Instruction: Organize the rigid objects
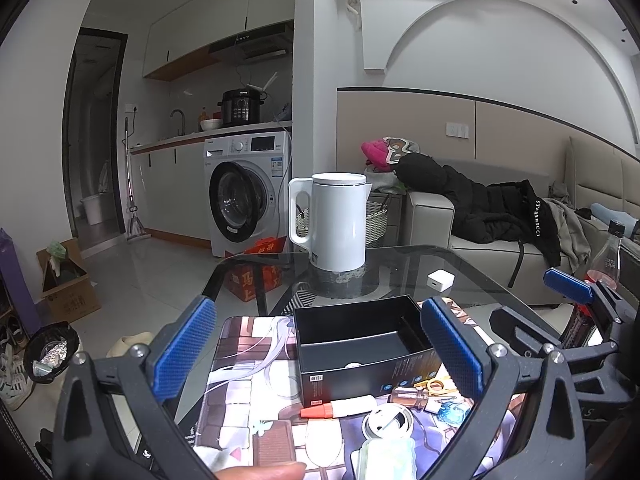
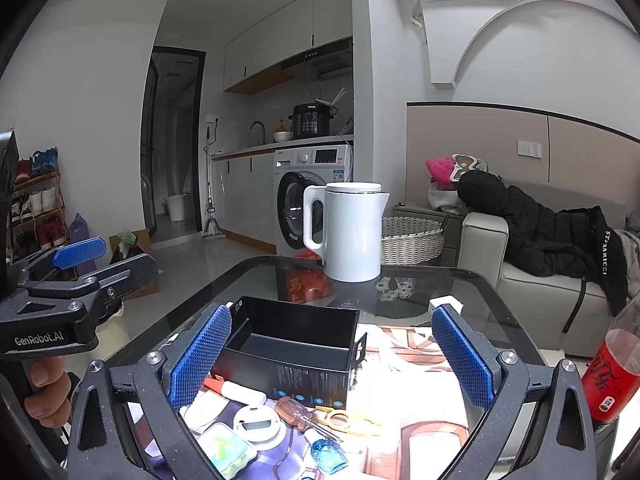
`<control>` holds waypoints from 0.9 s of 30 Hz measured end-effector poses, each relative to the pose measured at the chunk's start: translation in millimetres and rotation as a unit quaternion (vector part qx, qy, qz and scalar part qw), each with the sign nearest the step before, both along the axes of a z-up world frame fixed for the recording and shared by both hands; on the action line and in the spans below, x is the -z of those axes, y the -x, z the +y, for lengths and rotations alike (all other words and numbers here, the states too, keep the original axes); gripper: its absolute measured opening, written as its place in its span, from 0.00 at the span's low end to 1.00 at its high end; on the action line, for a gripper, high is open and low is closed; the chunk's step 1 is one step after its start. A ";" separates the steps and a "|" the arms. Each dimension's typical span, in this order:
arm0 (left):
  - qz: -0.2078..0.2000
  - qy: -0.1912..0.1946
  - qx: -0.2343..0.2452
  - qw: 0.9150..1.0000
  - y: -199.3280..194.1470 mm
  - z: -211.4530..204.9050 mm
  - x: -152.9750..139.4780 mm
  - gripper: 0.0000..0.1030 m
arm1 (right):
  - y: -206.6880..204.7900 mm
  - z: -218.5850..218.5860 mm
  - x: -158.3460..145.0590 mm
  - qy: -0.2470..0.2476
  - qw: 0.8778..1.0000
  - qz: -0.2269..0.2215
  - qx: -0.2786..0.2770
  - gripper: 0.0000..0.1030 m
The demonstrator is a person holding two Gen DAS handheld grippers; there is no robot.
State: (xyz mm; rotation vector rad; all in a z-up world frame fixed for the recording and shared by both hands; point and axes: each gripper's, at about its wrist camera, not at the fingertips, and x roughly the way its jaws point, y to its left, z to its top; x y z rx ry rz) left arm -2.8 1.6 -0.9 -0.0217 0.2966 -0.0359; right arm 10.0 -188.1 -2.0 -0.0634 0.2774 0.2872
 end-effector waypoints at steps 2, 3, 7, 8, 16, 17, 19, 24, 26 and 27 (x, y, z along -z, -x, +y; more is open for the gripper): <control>0.001 0.000 0.000 1.000 -0.7 -0.2 0.7 1.00 | 0.2 0.0 0.3 0.000 1.000 0.000 0.000 0.99; 0.001 0.000 0.000 1.000 -0.9 -0.3 1.1 1.00 | 0.0 0.1 0.3 0.000 1.000 0.000 0.000 0.99; 0.000 0.000 0.000 1.000 -1.0 -1.3 2.2 1.00 | -0.3 0.2 -0.6 0.000 1.000 0.000 0.000 0.99; 0.000 0.000 0.000 1.000 -1.1 -1.4 2.5 1.00 | -0.2 0.4 -0.3 0.001 1.000 0.001 0.000 0.99; 0.002 -0.001 0.001 1.000 0.3 0.7 0.7 1.00 | -0.1 -0.1 -0.1 0.002 1.000 0.001 0.000 0.99; 0.003 -0.001 0.001 1.000 0.3 1.1 0.7 1.00 | 0.1 -0.3 0.2 0.002 1.000 0.001 0.000 0.99; 0.004 0.000 0.001 1.000 -0.1 1.8 0.6 1.00 | -0.1 0.0 0.0 0.002 1.000 0.000 0.000 0.99; 0.004 0.000 0.001 1.000 -0.6 2.1 0.1 1.00 | 0.6 0.1 0.8 0.004 1.000 0.000 0.000 0.99; 0.004 0.000 0.001 1.000 -0.7 2.0 0.2 1.00 | 0.4 0.0 1.2 0.005 1.000 0.000 -0.001 0.99; 0.004 -0.001 0.001 1.000 -0.7 1.9 0.2 1.00 | 0.5 -0.3 1.8 0.006 1.000 0.001 -0.001 0.99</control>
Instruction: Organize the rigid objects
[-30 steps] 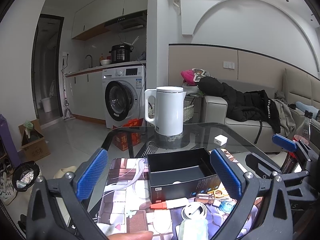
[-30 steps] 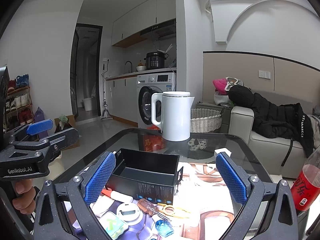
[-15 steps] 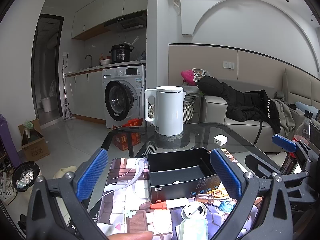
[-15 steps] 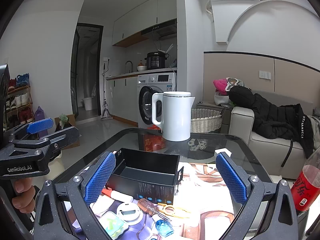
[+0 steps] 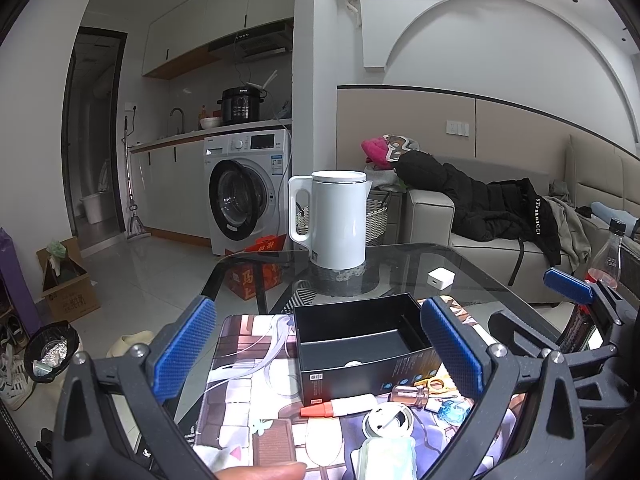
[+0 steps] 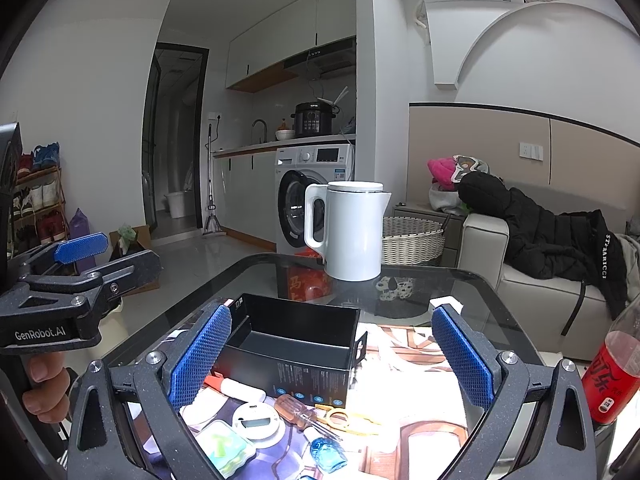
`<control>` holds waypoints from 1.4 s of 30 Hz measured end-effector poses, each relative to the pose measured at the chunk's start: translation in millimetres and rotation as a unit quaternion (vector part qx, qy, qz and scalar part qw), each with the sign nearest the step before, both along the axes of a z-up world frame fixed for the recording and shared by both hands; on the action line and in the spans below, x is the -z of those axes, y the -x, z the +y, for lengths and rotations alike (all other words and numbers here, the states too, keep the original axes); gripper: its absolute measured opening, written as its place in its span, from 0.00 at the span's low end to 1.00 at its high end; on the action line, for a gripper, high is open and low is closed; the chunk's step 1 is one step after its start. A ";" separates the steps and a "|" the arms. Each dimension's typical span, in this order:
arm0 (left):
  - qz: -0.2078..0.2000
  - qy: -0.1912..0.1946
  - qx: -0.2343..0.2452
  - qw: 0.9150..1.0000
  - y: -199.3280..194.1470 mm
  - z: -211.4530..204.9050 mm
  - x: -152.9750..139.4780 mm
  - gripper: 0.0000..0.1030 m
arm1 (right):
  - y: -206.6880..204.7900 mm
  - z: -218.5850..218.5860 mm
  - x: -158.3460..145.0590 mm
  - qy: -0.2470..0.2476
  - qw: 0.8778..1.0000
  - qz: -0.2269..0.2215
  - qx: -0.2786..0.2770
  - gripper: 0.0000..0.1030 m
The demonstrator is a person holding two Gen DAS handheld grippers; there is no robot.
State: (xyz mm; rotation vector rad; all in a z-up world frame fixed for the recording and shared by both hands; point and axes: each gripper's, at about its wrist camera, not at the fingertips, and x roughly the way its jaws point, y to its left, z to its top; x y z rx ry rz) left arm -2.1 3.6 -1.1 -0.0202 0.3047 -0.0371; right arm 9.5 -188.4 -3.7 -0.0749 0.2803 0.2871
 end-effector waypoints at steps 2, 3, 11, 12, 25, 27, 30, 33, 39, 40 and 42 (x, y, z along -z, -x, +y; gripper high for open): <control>0.001 -0.001 0.000 1.000 0.0 0.5 0.1 1.00 | 0.0 -0.6 1.2 0.002 1.000 0.001 -0.001 0.99; 0.001 -0.001 0.000 1.000 -0.4 0.2 -0.3 1.00 | -0.3 -0.6 1.2 0.003 1.000 0.001 -0.001 0.99; 0.000 0.000 0.000 1.000 -0.5 -0.2 -0.4 1.00 | 0.4 -0.1 0.9 0.005 1.000 0.001 -0.002 0.99; 0.001 -0.001 0.000 1.000 -0.7 -0.2 -0.4 1.00 | -0.5 0.4 1.8 0.005 1.000 0.002 -0.002 0.99; 0.001 0.000 0.002 1.000 -2.0 -1.8 0.6 1.00 | -0.2 0.7 -0.7 0.011 1.000 0.001 -0.004 0.99; 0.001 0.000 0.002 1.000 -2.3 -2.5 1.0 1.00 | -0.3 0.6 -1.1 0.011 1.000 0.000 -0.005 0.99; 0.001 0.000 0.002 1.000 -2.3 -2.3 0.9 1.00 | -0.4 0.7 -0.9 0.011 1.000 0.001 -0.005 0.99; 0.002 0.000 0.002 1.000 -2.0 -3.0 0.8 1.00 | -0.3 1.1 -0.8 0.012 1.000 0.000 -0.004 0.99; 0.001 0.001 0.001 1.000 -1.8 -2.9 0.5 1.00 | -0.3 0.8 -0.6 0.012 1.000 0.000 -0.005 0.99; 0.001 0.001 0.002 1.000 -1.7 -2.7 0.5 1.00 | -0.1 1.5 -0.5 0.012 1.000 0.000 -0.005 0.99; 0.001 0.001 0.001 1.000 -1.7 -2.7 0.4 1.00 | -0.2 0.8 -0.5 0.012 1.000 0.000 -0.004 0.99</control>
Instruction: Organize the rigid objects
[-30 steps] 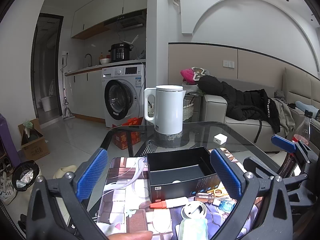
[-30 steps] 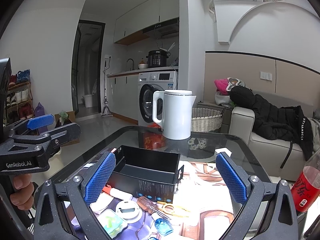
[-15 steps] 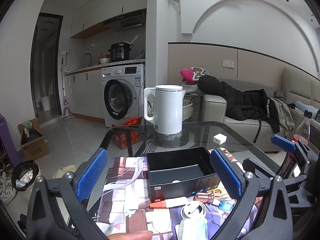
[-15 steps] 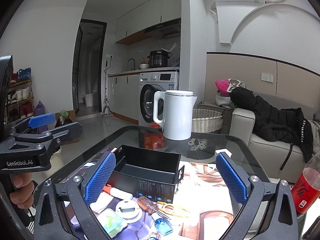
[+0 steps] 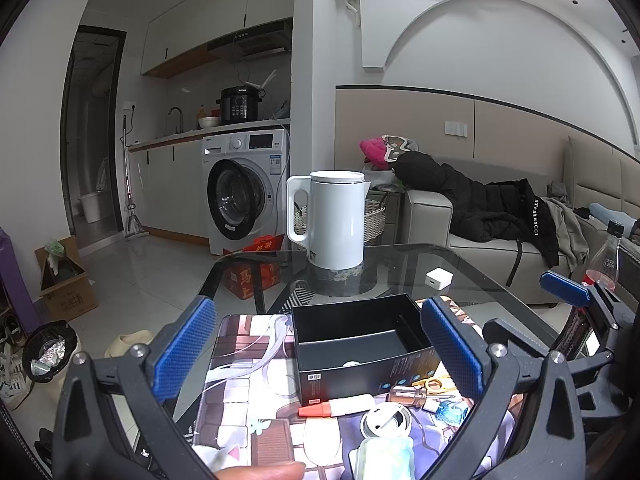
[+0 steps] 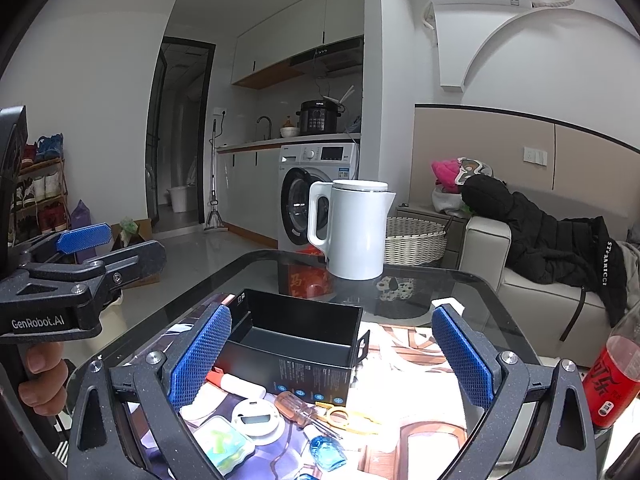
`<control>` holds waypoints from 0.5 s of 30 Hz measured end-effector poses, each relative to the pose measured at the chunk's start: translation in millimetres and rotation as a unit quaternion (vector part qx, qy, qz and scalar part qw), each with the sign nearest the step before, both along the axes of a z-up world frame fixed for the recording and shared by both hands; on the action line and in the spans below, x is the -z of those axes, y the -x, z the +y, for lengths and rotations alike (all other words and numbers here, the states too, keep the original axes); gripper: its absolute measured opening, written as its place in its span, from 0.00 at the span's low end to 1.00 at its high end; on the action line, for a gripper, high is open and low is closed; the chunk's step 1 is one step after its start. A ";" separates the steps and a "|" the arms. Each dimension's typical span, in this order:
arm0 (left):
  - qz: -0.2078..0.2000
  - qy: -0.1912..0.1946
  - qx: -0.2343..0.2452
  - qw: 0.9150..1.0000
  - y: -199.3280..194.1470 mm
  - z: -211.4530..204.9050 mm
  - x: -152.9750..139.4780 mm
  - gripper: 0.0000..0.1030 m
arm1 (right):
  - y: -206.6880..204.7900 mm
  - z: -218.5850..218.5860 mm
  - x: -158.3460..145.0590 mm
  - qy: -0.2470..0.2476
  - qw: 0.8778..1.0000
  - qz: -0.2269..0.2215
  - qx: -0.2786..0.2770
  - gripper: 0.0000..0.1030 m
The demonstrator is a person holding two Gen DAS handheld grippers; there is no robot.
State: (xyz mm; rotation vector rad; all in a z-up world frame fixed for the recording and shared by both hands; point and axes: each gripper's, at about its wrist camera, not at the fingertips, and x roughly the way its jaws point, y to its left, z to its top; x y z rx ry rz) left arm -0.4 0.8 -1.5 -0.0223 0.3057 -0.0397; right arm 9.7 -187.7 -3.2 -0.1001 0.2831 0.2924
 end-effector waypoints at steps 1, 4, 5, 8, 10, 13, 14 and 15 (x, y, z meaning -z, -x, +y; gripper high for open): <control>0.000 0.000 0.001 1.000 0.0 -0.4 -0.1 1.00 | 0.1 1.0 0.2 0.000 1.000 0.000 0.000 0.99; 0.000 0.000 0.001 1.000 0.5 -0.6 -0.8 1.00 | 0.1 1.3 0.2 0.000 1.000 0.000 0.000 0.99; 0.000 0.000 0.001 1.000 0.5 -0.5 -0.8 1.00 | 0.0 0.4 0.2 0.001 1.000 -0.001 0.002 0.99; 0.001 0.000 0.001 1.000 0.5 -0.5 -0.8 1.00 | -0.1 0.0 0.1 0.001 1.000 -0.001 0.001 0.99; 0.000 0.000 0.001 1.000 0.6 -0.4 -0.7 1.00 | 0.9 1.1 0.2 0.001 1.000 -0.001 -0.001 0.99; 0.000 0.000 0.001 1.000 0.5 -0.3 -0.7 1.00 | 0.6 0.0 0.2 0.002 1.000 0.000 -0.001 0.99; 0.001 0.000 0.001 1.000 0.5 -0.3 -0.7 1.00 | 0.9 0.6 0.0 0.003 1.000 0.000 -0.002 0.99; 0.001 0.000 0.000 1.000 0.6 -0.4 -0.6 1.00 | 1.0 1.3 0.2 0.003 1.000 -0.001 -0.002 0.99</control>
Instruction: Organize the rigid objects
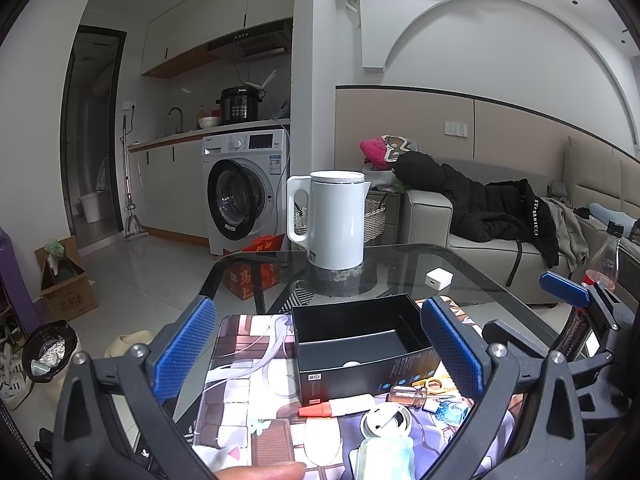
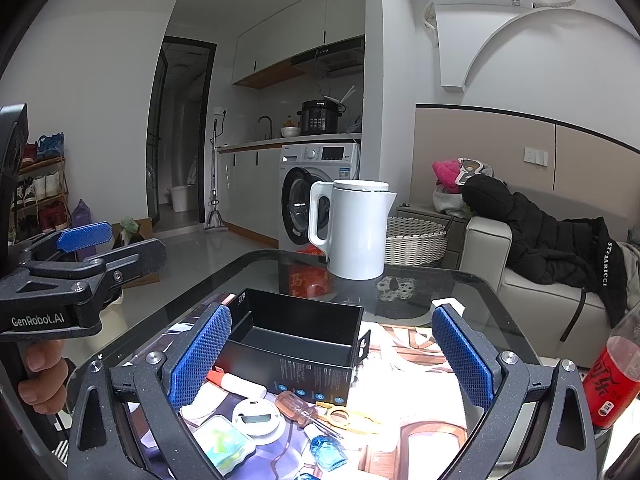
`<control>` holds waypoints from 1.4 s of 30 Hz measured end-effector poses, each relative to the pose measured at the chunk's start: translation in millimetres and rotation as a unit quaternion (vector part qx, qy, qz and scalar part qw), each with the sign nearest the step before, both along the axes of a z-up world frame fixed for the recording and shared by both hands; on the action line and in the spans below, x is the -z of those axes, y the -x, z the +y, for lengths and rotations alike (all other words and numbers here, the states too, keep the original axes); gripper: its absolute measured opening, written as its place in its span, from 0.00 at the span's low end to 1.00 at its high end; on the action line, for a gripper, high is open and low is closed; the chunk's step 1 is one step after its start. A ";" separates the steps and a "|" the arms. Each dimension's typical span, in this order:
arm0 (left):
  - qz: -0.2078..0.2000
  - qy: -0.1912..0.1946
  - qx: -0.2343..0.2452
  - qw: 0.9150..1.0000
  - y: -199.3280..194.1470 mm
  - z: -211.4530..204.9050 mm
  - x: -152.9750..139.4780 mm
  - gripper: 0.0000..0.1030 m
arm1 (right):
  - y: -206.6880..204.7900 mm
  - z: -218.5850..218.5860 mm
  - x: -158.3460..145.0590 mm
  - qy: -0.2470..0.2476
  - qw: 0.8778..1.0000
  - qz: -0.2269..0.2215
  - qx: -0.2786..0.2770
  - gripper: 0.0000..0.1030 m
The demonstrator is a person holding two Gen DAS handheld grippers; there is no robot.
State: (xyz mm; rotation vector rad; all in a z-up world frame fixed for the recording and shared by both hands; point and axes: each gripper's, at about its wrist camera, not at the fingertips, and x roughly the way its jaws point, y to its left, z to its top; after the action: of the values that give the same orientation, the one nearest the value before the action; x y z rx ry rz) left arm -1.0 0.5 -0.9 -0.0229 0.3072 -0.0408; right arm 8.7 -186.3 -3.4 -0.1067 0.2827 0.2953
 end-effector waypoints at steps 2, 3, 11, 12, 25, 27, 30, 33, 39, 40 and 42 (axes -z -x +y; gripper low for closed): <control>0.000 0.000 0.001 1.000 0.1 -0.5 -0.1 1.00 | 0.1 -1.3 -0.2 0.000 1.000 -0.001 0.000 0.99; 0.000 0.001 0.001 1.000 0.0 0.3 0.0 1.00 | -0.2 0.5 0.3 0.000 1.000 0.000 0.000 0.99; 0.007 0.002 0.010 1.000 -1.3 -0.3 -4.3 1.00 | 0.3 0.0 0.2 0.002 1.000 -0.004 0.006 0.99; 0.007 0.003 0.010 1.000 -1.5 0.5 -5.1 1.00 | -0.1 -0.2 -0.2 0.002 1.000 -0.004 0.005 0.99; 0.103 -0.015 0.021 0.994 -29.6 -1.8 13.4 1.00 | -34.4 1.3 0.3 0.032 0.996 0.080 0.004 0.99; 0.145 -0.016 0.023 0.989 -39.4 -2.3 23.8 1.00 | -47.1 0.5 7.9 0.038 0.991 0.126 -0.001 0.99; 0.231 -0.016 0.035 0.972 -58.1 -7.2 48.6 0.98 | -64.9 -5.1 27.9 0.035 0.976 0.214 -0.007 0.99; 0.291 -0.017 0.057 0.955 -65.5 -15.7 69.8 0.92 | -76.0 -1.9 53.6 0.065 0.960 0.273 -0.018 0.96; 0.350 -0.051 0.114 0.929 -58.2 -45.3 91.6 0.83 | -80.8 8.8 89.8 0.132 0.936 0.325 -0.042 0.69; 0.356 -0.058 0.119 0.925 -58.6 -48.7 92.4 0.83 | -80.3 9.8 95.8 0.137 0.932 0.333 -0.046 0.65; 0.367 -0.075 0.129 0.918 -55.3 -57.9 97.6 0.83 | -80.6 12.4 107.4 0.148 0.925 0.346 -0.049 0.61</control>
State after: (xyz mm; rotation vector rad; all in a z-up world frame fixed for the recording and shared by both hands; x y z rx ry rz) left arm 54.2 -57.5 -98.5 0.1602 1.0670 -0.2740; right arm 89.3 -174.0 -110.7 -0.3173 1.0304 0.3832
